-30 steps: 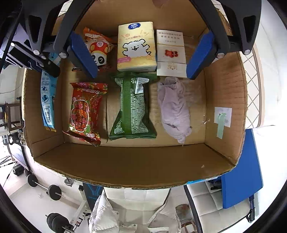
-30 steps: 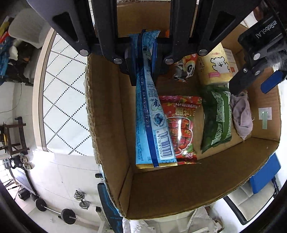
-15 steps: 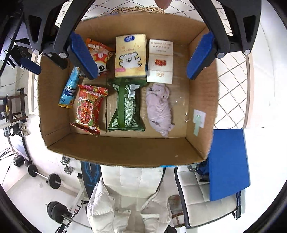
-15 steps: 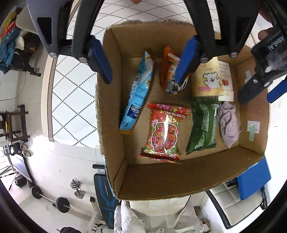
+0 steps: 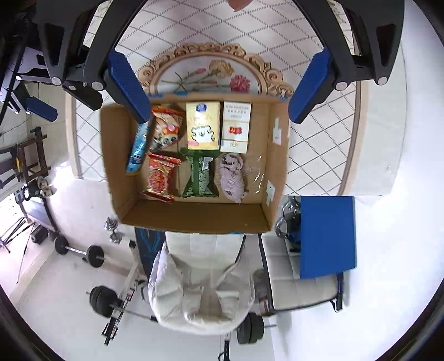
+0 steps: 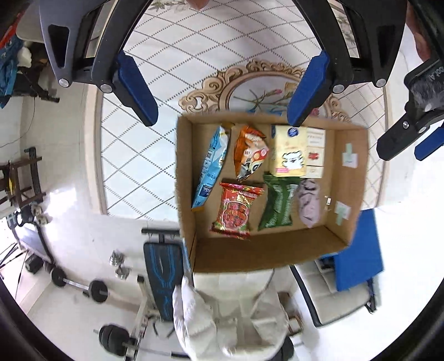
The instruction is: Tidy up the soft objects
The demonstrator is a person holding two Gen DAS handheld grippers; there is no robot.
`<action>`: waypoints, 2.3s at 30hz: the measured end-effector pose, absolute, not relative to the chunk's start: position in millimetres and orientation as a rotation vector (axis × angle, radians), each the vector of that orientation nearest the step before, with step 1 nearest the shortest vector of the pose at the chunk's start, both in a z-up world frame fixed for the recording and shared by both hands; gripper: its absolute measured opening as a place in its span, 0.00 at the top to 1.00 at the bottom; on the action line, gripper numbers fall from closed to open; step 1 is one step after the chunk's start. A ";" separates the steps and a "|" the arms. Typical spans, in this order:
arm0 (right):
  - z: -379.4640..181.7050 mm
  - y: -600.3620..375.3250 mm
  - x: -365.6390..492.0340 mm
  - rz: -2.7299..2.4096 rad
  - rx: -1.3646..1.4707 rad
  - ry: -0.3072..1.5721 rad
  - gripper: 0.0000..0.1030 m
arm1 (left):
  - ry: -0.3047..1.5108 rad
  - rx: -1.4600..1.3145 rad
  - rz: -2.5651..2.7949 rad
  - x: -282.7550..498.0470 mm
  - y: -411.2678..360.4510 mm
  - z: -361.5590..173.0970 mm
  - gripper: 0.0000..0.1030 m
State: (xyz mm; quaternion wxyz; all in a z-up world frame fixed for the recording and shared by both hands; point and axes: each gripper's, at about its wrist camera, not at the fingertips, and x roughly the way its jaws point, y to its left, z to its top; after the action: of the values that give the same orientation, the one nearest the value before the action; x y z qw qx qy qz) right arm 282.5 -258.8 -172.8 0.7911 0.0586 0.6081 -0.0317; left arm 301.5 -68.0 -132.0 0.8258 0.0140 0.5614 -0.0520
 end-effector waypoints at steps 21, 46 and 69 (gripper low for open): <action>-11.6 -250.1 109.6 -0.045 0.127 1.083 0.06 | 1.042 0.049 -0.127 157.2 -55.6 -5.9 0.01; 43.1 -244.3 61.0 -0.134 0.063 0.956 0.06 | 0.970 0.047 -0.102 122.5 -46.3 19.5 0.01; 44.3 -244.5 63.9 -0.156 0.055 0.933 0.06 | 0.968 0.044 -0.105 125.7 -40.3 17.5 0.01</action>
State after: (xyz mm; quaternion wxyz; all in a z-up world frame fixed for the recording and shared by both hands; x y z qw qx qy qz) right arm 63.9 -244.5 44.3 0.8898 0.0267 0.4494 -0.0749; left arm 125.7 -40.3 17.5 0.8835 0.0211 0.4652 -0.0506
